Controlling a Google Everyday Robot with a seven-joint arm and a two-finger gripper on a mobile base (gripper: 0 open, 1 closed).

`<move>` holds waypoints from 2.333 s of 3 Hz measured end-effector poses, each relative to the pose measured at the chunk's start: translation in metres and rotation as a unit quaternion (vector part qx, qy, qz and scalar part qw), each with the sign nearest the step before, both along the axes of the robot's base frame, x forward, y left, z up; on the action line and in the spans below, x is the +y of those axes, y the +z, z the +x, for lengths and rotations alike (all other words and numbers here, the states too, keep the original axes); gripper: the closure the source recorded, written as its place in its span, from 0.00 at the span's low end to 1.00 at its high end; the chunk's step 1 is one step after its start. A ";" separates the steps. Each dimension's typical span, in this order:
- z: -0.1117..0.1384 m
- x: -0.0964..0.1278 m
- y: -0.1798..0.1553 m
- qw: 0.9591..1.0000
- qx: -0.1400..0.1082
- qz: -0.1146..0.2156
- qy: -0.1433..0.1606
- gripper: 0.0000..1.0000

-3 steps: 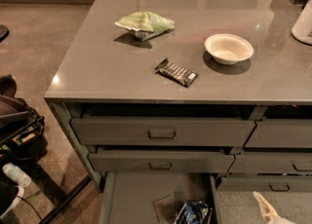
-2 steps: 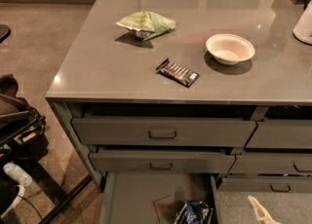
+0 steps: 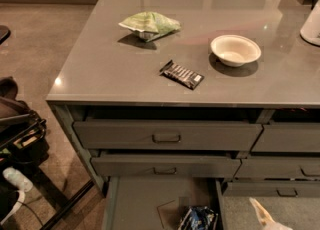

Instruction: Pick blue chip bag from bottom drawer and place on counter

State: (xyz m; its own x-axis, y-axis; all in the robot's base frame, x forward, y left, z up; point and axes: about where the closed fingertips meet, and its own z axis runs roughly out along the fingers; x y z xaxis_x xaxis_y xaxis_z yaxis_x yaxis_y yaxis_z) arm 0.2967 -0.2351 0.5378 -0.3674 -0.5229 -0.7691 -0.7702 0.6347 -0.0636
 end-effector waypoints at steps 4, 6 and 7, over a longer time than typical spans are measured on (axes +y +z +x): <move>0.072 -0.001 -0.129 0.998 0.014 0.041 0.034 0.00; 0.104 0.030 -0.221 0.997 0.030 0.035 0.061 0.00; 0.105 0.036 -0.226 0.997 0.033 0.038 0.066 0.00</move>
Offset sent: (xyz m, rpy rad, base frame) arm 0.0995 -0.0239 -0.1600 0.1094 0.0272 0.1061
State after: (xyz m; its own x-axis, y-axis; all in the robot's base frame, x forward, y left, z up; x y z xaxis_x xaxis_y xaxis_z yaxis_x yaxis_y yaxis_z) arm 0.4019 -0.1990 0.3119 -0.3510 -0.5106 -0.7849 -0.8478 0.5292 0.0349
